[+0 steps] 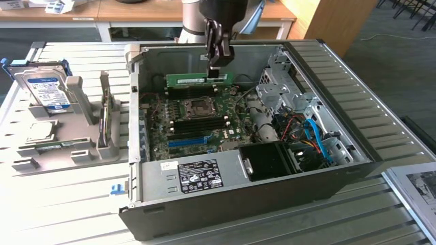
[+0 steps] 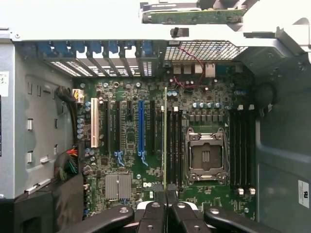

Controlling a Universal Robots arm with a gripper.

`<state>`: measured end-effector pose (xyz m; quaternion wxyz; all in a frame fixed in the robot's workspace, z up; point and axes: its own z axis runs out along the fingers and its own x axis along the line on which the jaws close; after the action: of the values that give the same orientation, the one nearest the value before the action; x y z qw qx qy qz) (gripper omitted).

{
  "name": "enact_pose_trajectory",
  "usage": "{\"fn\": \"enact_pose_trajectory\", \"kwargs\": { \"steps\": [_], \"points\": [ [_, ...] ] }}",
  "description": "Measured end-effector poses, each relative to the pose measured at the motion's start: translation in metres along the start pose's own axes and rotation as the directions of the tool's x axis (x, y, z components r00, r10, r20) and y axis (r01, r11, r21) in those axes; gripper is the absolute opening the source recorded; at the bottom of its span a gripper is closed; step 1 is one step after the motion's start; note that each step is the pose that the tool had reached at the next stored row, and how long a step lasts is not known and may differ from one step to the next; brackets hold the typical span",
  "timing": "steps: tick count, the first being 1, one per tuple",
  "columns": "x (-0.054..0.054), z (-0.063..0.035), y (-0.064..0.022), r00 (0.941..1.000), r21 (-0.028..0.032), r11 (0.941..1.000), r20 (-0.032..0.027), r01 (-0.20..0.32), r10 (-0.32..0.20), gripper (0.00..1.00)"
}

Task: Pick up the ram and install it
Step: 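Pick up the ram and move it above insertion slot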

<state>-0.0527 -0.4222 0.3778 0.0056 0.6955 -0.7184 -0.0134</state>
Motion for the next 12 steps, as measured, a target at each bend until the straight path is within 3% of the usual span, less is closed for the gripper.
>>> {"fn": "enact_pose_trajectory", "kwargs": {
  "steps": [12],
  "points": [
    [-0.006,0.0002,0.0001,1.0,0.0,1.0,0.0001,0.0,0.0,0.12]
  ]
}}
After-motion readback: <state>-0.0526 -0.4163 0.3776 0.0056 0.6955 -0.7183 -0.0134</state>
